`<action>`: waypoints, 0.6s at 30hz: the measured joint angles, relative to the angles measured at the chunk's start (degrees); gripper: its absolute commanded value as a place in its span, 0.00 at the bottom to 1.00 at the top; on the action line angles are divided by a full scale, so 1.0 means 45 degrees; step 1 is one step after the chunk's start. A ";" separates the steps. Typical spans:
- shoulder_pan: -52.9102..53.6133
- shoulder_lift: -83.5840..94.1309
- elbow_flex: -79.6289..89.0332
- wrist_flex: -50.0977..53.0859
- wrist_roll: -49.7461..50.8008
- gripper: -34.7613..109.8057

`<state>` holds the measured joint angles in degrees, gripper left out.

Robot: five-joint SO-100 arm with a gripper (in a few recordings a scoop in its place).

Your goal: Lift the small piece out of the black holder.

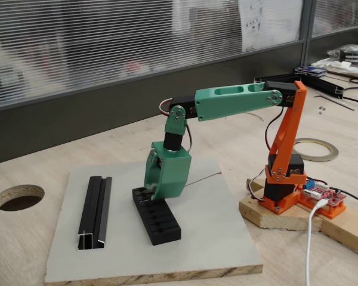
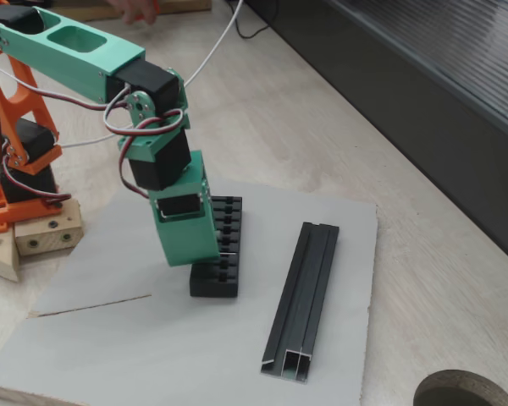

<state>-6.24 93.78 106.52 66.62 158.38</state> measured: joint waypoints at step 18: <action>0.0000 0.0000 0.0000 0.0352 0.0000 0.48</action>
<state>-6.24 93.78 106.52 68.20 158.38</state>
